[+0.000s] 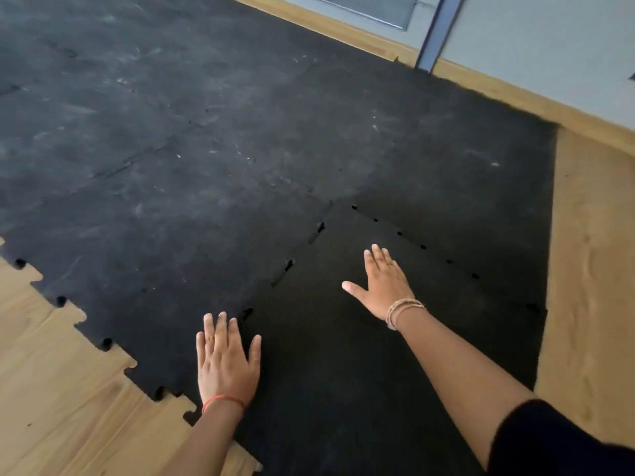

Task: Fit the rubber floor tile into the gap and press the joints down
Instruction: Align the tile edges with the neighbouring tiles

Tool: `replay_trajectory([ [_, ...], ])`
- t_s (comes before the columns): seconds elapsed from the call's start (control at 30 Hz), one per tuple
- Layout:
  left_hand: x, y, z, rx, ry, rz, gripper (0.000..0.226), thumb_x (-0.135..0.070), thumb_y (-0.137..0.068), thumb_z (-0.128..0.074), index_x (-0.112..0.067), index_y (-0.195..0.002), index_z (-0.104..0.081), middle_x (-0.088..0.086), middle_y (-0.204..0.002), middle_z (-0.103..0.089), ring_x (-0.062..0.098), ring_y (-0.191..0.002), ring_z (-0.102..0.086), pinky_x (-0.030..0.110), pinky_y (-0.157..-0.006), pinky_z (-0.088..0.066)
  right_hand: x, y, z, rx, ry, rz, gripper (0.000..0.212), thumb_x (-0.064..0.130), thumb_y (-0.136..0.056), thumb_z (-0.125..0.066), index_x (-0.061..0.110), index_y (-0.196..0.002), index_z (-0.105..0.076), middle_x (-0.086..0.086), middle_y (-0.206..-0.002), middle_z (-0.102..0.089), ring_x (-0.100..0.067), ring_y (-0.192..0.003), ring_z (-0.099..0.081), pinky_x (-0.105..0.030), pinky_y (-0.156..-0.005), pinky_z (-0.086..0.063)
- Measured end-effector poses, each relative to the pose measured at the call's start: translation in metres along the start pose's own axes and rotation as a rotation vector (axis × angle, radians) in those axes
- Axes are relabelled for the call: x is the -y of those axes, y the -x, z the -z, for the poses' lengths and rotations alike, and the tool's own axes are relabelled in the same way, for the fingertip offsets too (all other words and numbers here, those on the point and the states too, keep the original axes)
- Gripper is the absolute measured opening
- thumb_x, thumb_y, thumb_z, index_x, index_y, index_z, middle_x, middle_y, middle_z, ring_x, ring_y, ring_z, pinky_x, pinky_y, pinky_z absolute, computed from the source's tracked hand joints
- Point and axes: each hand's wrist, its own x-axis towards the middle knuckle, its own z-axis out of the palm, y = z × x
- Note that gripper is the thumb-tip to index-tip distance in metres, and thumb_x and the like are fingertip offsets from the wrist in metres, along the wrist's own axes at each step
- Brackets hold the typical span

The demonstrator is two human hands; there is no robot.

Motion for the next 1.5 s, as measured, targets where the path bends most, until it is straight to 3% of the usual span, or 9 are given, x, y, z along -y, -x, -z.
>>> replay_trajectory([
  [0.13, -0.004, 0.004, -0.005, -0.033, -0.045, -0.014, 0.084, -0.063, -0.083, 0.005, -0.009, -0.143, -0.021, 0.007, -0.156, -0.01, 0.016, -0.137, 0.017, 0.034, -0.113, 0.012, -0.008, -0.066, 0.015, -0.12, 0.008, -0.15, 0.093, 0.069, -0.081, -0.039, 0.004, -0.144, -0.019, -0.013, -0.151, -0.029, -0.029, -0.134, -0.035, -0.04, -0.107, -0.03],
  [0.23, 0.003, 0.008, -0.004, -0.02, -0.041, -0.03, 0.105, -0.066, -0.071, 0.026, -0.007, -0.141, -0.027, 0.007, -0.155, -0.013, 0.019, -0.137, 0.015, 0.034, -0.113, 0.01, -0.033, -0.107, 0.026, -0.042, -0.104, -0.391, 0.1, 0.075, -0.075, -0.042, 0.003, -0.142, -0.024, -0.015, -0.148, -0.032, -0.036, -0.124, -0.046, -0.045, -0.102, -0.038],
  [0.47, 0.012, 0.009, 0.004, 0.04, -0.079, -0.029, 0.075, -0.053, -0.09, -0.009, -0.003, -0.111, -0.06, 0.016, -0.137, -0.05, 0.031, -0.134, -0.02, 0.036, -0.11, -0.003, -0.049, -0.121, 0.008, -0.186, -0.271, -0.424, 0.101, 0.067, -0.065, -0.065, 0.004, -0.138, -0.033, -0.021, -0.141, -0.04, -0.04, -0.13, -0.034, -0.051, -0.105, -0.031],
  [0.73, 0.032, 0.022, 0.004, -0.019, -0.037, -0.031, 0.061, -0.054, -0.089, -0.031, -0.006, -0.121, -0.051, 0.013, -0.147, -0.035, 0.023, -0.14, 0.0, 0.039, -0.113, -0.001, -0.031, -0.101, -0.002, -0.094, -0.198, -0.371, 0.103, 0.06, -0.07, -0.066, 0.002, -0.143, -0.022, -0.022, -0.148, -0.03, -0.041, -0.134, -0.028, -0.053, -0.107, -0.03],
  [0.8, 0.037, 0.026, 0.005, -0.099, 0.026, 0.004, 0.06, -0.051, -0.087, -0.038, -0.003, -0.121, -0.05, 0.016, -0.144, -0.039, 0.026, -0.139, -0.008, 0.042, -0.112, -0.008, -0.012, -0.091, -0.003, -0.141, -0.094, -0.284, 0.099, 0.058, -0.074, -0.063, -0.001, -0.142, -0.022, -0.024, -0.151, -0.022, -0.041, -0.136, -0.024, -0.049, -0.11, -0.025],
  [0.93, 0.061, 0.051, 0.005, -0.242, 0.19, 0.373, 0.07, -0.056, -0.086, -0.044, 0.001, -0.127, -0.042, 0.02, -0.146, -0.034, 0.03, -0.141, -0.014, 0.049, -0.114, -0.014, 0.072, -0.047, -0.031, -0.199, -0.125, 0.373, 0.076, 0.043, -0.084, -0.06, -0.001, -0.139, -0.031, -0.026, -0.151, -0.022, -0.037, -0.14, -0.021, -0.041, -0.114, -0.015],
  [1.03, 0.069, 0.059, -0.003, -0.183, 0.335, 0.321, 0.056, -0.034, -0.084, -0.056, 0.002, -0.125, -0.044, 0.019, -0.148, -0.028, 0.028, -0.141, -0.009, 0.054, -0.113, -0.018, 0.123, -0.02, -0.057, -0.053, -0.149, 0.681, 0.063, 0.048, -0.088, -0.05, 0.012, -0.139, -0.037, -0.011, -0.151, -0.031, -0.026, -0.141, -0.023, -0.036, -0.114, -0.012],
  [1.2, 0.063, 0.054, -0.006, -0.206, 0.392, 0.197, 0.044, -0.016, -0.081, -0.065, 0.003, -0.117, -0.049, 0.02, -0.145, -0.033, 0.028, -0.14, -0.005, 0.056, -0.11, -0.018, 0.126, -0.016, -0.068, -0.083, -0.142, 0.69, 0.047, 0.049, -0.087, -0.05, 0.016, -0.119, -0.055, -0.006, -0.127, -0.054, -0.026, -0.134, -0.037, -0.038, -0.114, -0.017],
  [1.5, 0.061, 0.057, -0.009, -0.216, 0.37, 0.152, 0.046, -0.021, -0.083, -0.063, 0.003, -0.12, -0.047, 0.02, -0.144, -0.034, 0.027, -0.14, -0.004, 0.047, -0.11, -0.005, 0.123, -0.014, -0.069, -0.111, -0.158, 0.65, 0.045, 0.047, -0.086, -0.052, 0.016, -0.118, -0.056, -0.009, -0.128, -0.054, -0.028, -0.136, -0.033, -0.037, -0.112, -0.015],
])
